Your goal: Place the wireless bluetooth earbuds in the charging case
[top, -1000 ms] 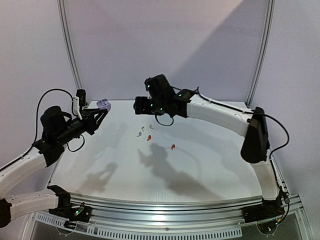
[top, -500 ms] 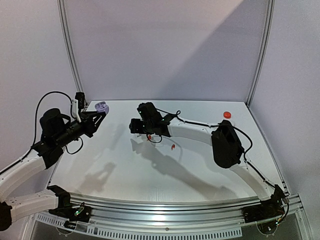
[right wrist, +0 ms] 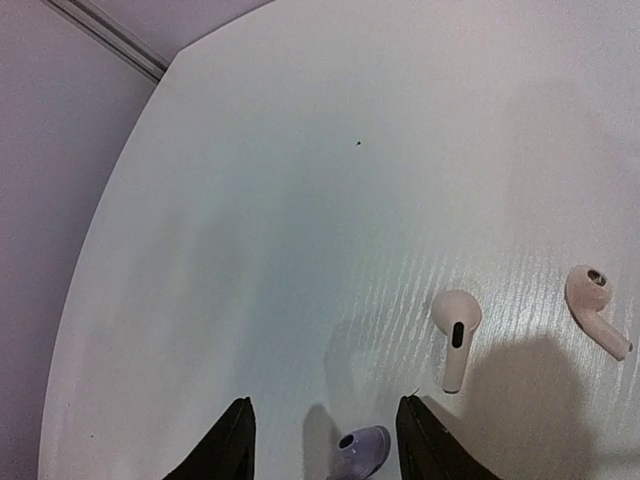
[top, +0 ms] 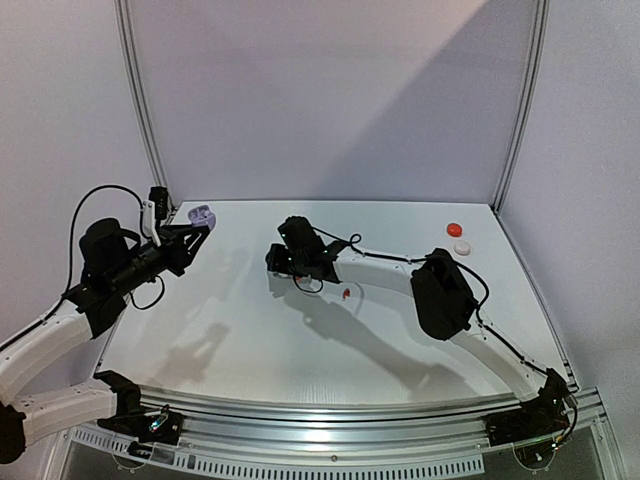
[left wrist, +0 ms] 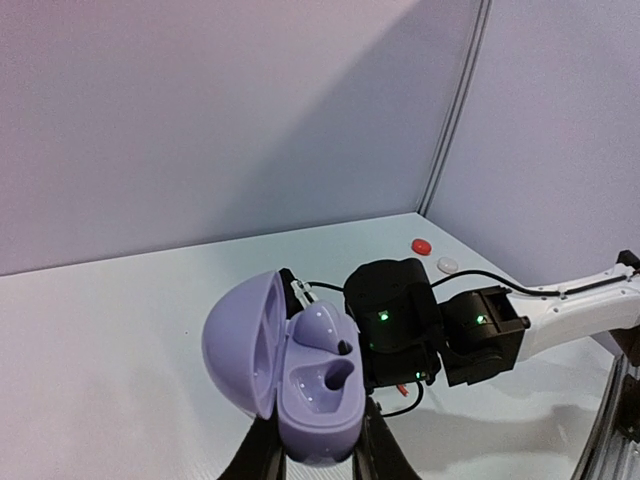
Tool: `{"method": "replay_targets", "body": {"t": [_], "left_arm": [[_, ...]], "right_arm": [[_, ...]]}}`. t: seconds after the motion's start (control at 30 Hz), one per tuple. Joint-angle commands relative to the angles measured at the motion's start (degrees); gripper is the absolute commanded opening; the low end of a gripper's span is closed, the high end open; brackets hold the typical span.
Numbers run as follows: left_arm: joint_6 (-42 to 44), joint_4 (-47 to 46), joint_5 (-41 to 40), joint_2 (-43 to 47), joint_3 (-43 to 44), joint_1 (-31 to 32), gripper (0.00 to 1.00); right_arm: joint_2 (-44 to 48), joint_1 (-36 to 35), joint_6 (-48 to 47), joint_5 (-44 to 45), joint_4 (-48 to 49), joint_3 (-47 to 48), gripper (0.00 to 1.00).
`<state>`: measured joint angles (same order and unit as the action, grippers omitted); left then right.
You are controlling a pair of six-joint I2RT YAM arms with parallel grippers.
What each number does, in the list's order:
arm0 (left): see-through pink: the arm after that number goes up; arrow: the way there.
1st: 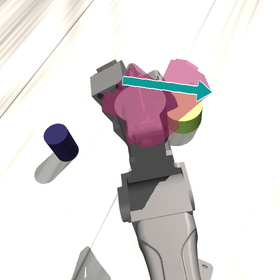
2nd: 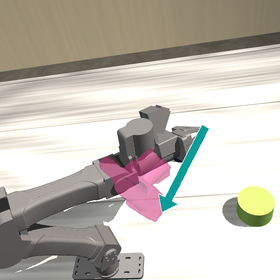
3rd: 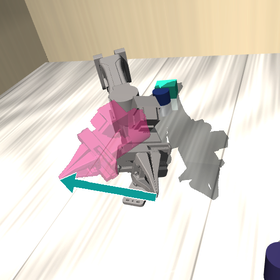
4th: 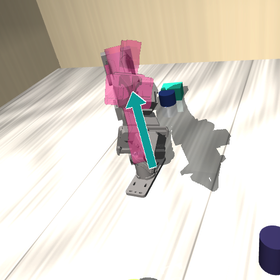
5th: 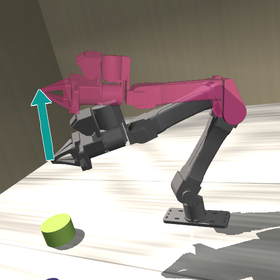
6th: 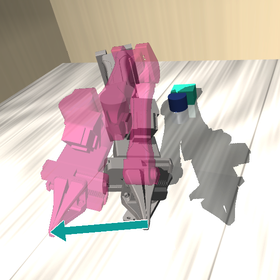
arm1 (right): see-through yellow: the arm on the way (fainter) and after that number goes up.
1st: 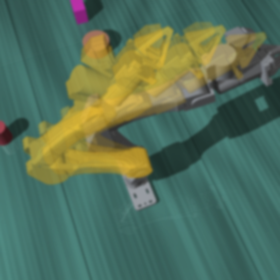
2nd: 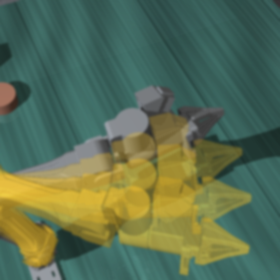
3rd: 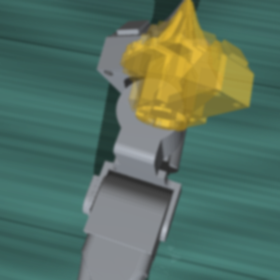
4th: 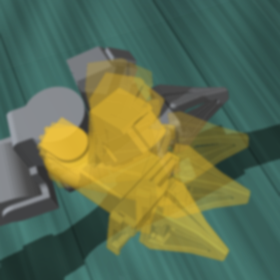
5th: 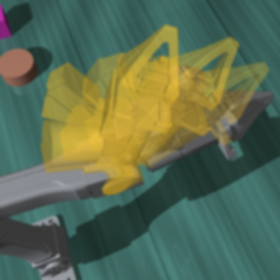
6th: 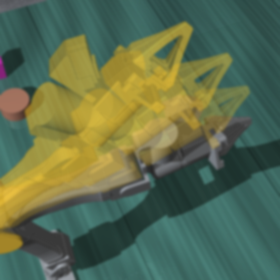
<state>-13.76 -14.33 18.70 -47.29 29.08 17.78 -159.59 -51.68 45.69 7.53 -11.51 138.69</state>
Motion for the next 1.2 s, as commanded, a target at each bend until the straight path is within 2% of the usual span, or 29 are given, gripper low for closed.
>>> {"method": "replay_targets", "body": {"t": [0.0,0.17,0.37,0.6,1.17], "left_arm": [[-0.30,-1.20,0.55,0.16,-1.11,-1.10,0.00],[-0.34,-1.32,0.62,0.08,-1.16,-1.61,0.00],[-0.49,-1.64,1.09,-0.57,-1.05,-2.11,0.00],[-0.93,-3.06,1.60,-1.73,-0.72,-2.39,0.00],[-0.65,-2.87,2.12,-1.19,-0.87,-2.61,0.00]], "right_arm": [[-2.08,0.18,0.40,1.04,-0.09,1.67,0.48],[-2.98,0.14,0.42,1.97,-0.20,1.95,0.47],[-4.76,-0.34,-0.26,3.35,-4.95,4.52,0.39],[-4.68,-1.86,-3.23,3.68,-6.16,4.82,0.32],[-2.12,-4.14,-16.93,5.99,-11.04,1.95,0.10]]}}
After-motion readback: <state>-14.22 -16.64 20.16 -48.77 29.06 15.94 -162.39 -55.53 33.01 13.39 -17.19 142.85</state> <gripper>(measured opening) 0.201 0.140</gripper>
